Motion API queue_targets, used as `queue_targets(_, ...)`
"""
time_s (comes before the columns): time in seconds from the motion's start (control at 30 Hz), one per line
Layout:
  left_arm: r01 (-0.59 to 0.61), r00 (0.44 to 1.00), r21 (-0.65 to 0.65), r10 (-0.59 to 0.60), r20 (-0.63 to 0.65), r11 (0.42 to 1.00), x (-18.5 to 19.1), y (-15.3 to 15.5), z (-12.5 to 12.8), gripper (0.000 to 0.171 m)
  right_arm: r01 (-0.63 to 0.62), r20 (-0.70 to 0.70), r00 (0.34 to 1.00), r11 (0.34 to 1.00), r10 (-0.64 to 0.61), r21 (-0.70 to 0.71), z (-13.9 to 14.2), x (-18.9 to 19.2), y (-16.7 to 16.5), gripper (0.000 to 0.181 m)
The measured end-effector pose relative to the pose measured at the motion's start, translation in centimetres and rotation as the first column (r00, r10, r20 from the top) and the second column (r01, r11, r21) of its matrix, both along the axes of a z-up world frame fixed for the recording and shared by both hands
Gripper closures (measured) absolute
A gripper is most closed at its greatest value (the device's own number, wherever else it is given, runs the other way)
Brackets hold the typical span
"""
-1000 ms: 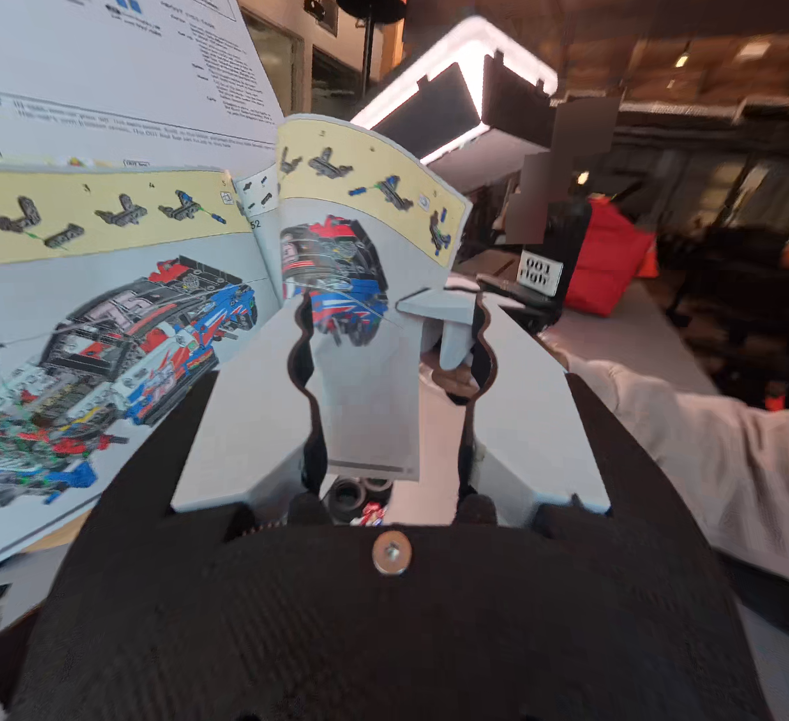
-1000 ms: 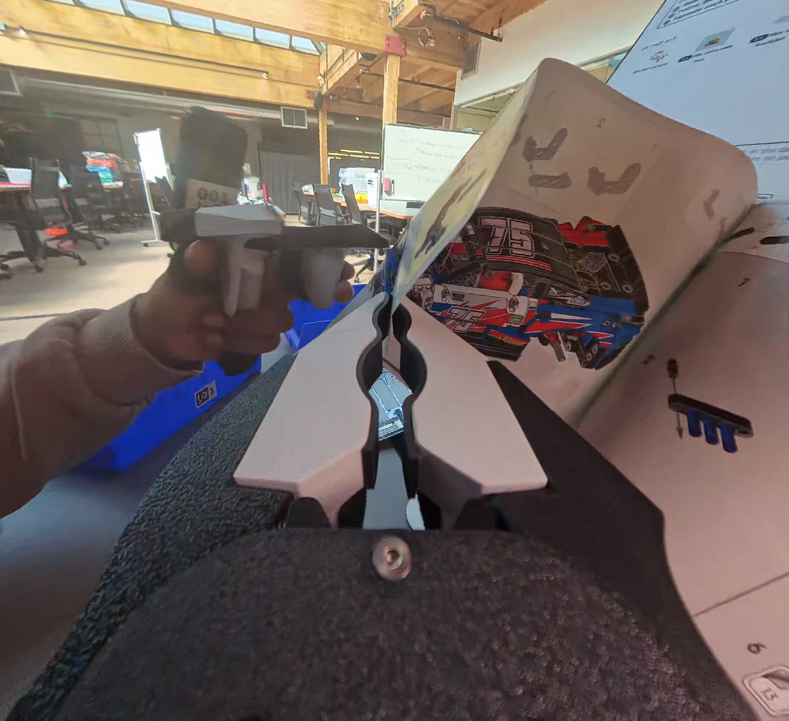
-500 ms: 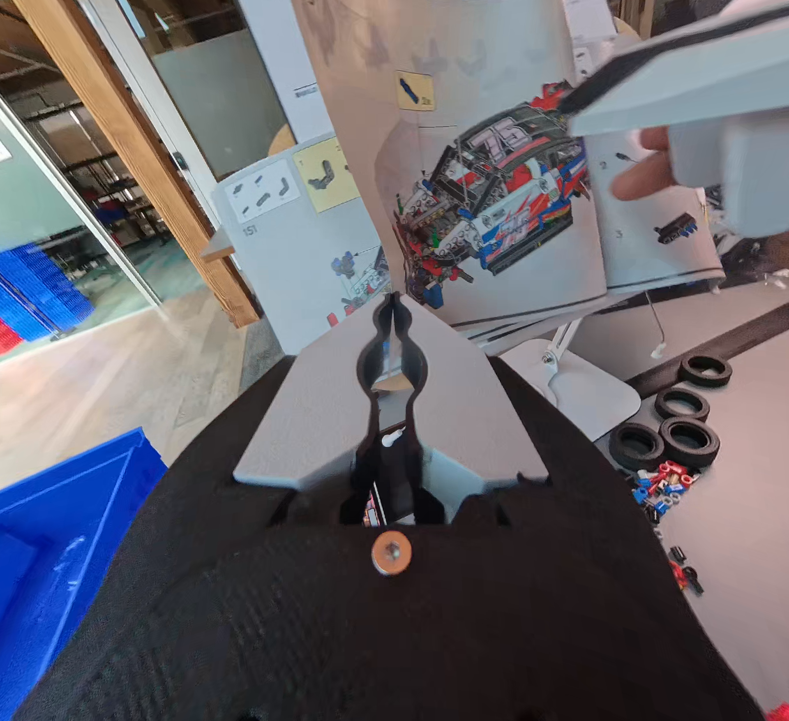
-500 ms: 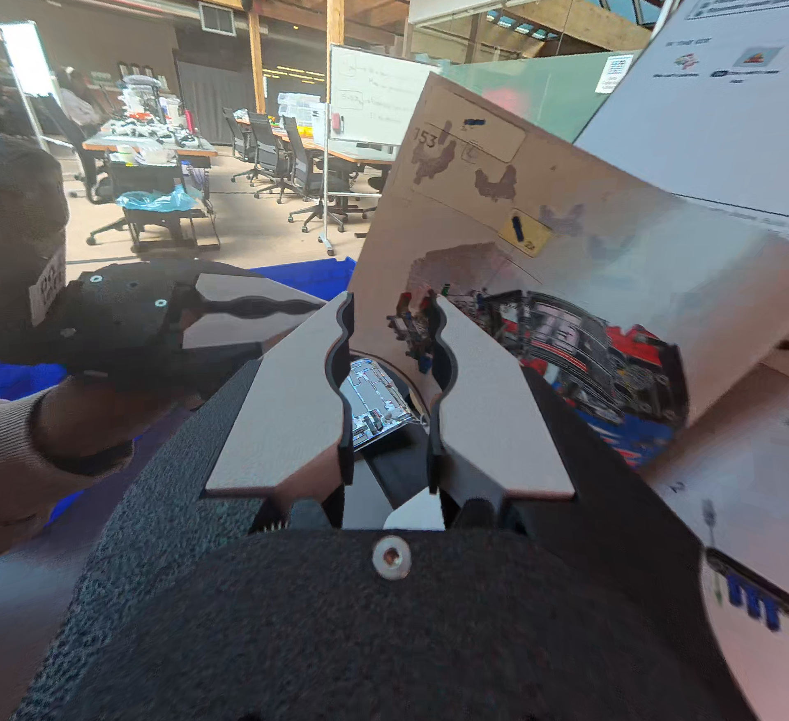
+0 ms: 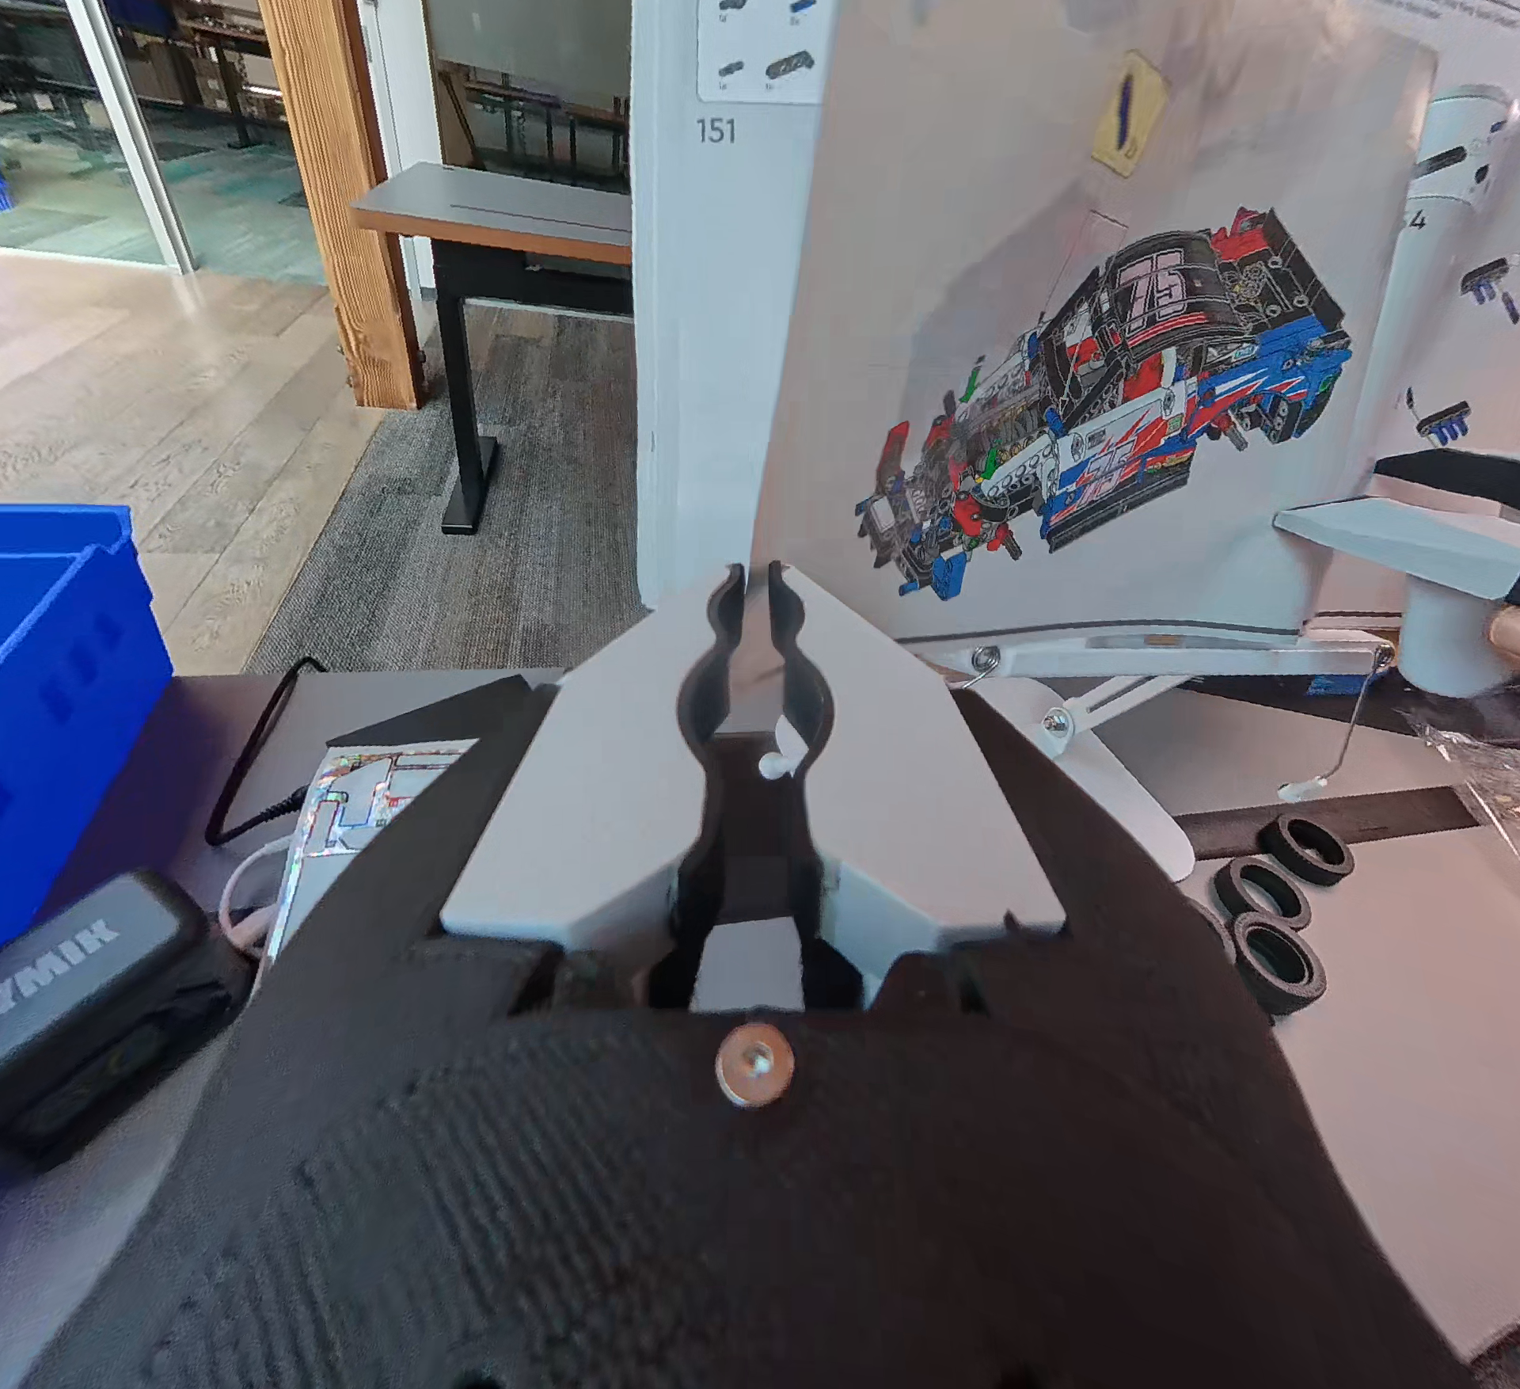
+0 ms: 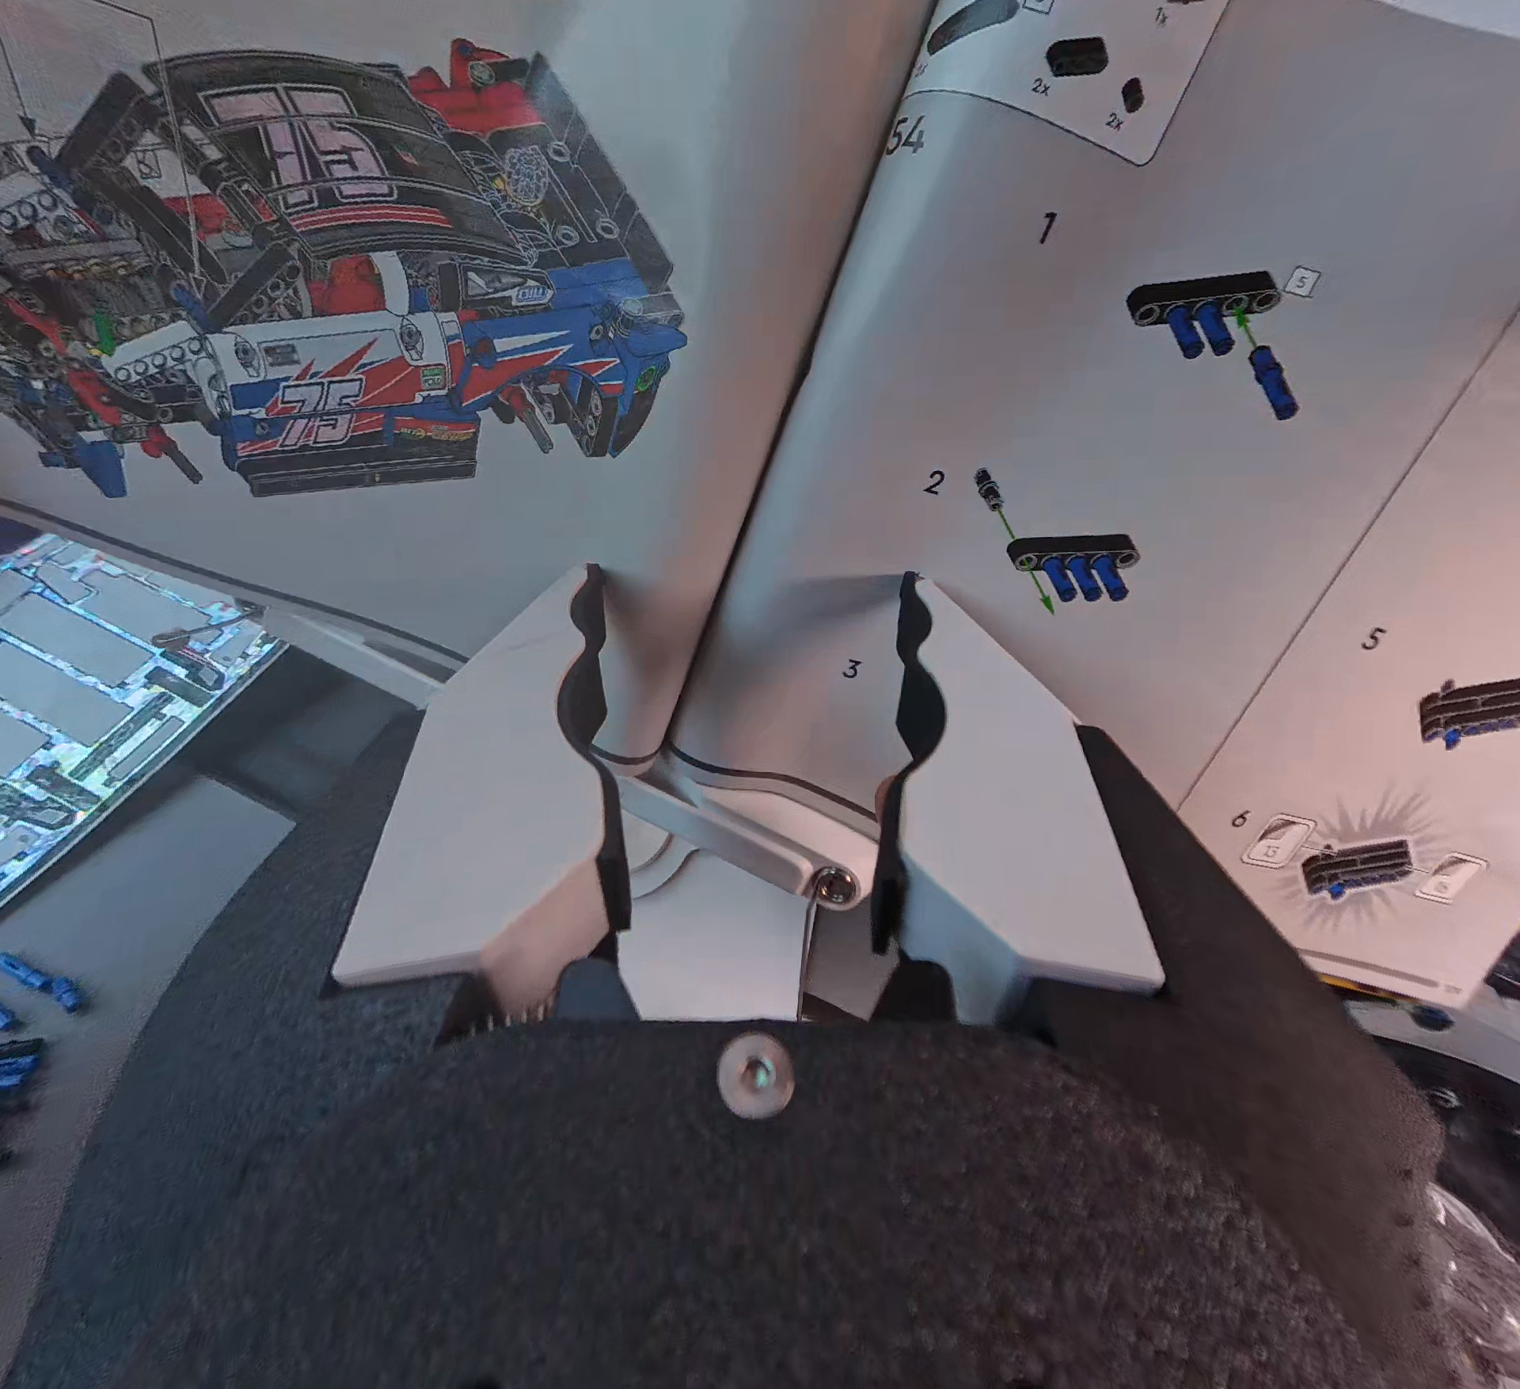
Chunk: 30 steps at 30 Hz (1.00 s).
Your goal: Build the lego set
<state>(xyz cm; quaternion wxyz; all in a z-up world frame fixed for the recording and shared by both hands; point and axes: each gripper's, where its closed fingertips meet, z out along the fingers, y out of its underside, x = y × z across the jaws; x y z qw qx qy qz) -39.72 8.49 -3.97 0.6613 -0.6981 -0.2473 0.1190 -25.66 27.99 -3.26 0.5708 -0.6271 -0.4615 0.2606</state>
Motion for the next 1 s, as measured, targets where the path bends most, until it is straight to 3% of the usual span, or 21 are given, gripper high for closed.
queue_targets(0.1,-0.036,0.996,0.103,0.028,0.08,0.994,0.1,-1.0,-0.2,0.138,0.049,-0.006,0.999,0.998,-0.049,0.036,-0.2,-0.5,0.1,0.107)
queue_targets(0.17,-0.056,0.988,0.209,0.023,0.155,0.976,0.9,-1.8,-0.5,0.128,0.08,-0.018,0.997,0.994,-0.079,0.07,-0.2,-0.7,0.1,0.106)
queue_targets(0.27,-0.012,0.952,0.247,-0.065,0.299,0.969,3.2,-0.4,-3.9,0.118,0.107,-0.05,0.993,0.989,-0.102,0.103,-0.2,-0.9,0.2,0.105)
queue_targets(0.33,0.047,0.857,0.305,-0.196,0.477,0.951,4.7,1.8,-6.5,0.106,0.12,-0.063,0.992,0.985,-0.113,0.126,-0.2,-0.9,0.2,0.105)
queue_targets(0.43,-0.006,0.64,0.449,-0.342,0.689,0.893,4.5,4.7,-9.1,0.09,0.124,-0.068,0.991,0.983,-0.115,0.133,-0.2,-0.9,0.1,0.106)
queue_targets(0.5,-0.072,0.544,0.554,-0.433,0.719,0.83,3.6,6.0,-9.4,0.097,0.121,-0.065,0.991,0.984,-0.113,0.129,-0.2,-1.0,0.1,0.106)
queue_targets(0.53,-0.087,0.524,0.607,-0.482,0.702,0.79,3.3,6.4,-8.9,0.11,0.119,-0.064,0.992,0.985,-0.112,0.125,-0.3,-1.0,0.1,0.105)
queue_targets(0.6,-0.099,0.546,0.673,-0.525,0.653,0.733,2.5,6.5,-7.9,0.148,0.116,-0.066,0.992,0.986,-0.109,0.118,-0.3,-1.0,0.1,0.106)
queue_targets(0.63,-0.099,0.59,0.699,-0.523,0.614,0.709,2.0,6.1,-7.2,0.163,0.113,-0.066,0.992,0.987,-0.106,0.116,-0.3,-1.0,0.1,0.106)
queue_targets(0.7,-0.059,0.674,0.724,-0.507,0.537,0.688,1.9,5.4,-5.0,0.171,0.103,-0.067,0.993,0.988,-0.096,0.111,-0.3,-1.0,0.0,0.106)
queue_targets(0.83,0.05,0.906,0.491,-0.247,0.345,0.87,3.2,5.5,-2.6,0.171,0.095,-0.064,0.994,0.991,-0.089,0.098,-0.4,-1.0,0.0,0.108)
queue_targets(0.97,0.21,0.975,0.18,-0.219,0.031,0.961,5.6,7.7,-0.9,0.171,0.075,-0.06,0.996,0.995,-0.071,0.067,-0.8,-1.1,0.2,0.111)
queue_targets(1.0,0.219,0.972,0.159,-0.23,0.052,0.963,5.7,7.9,-1.0,0.171,0.07,-0.06,0.996,0.996,-0.067,0.052,-0.9,-1.1,0.2,0.111)
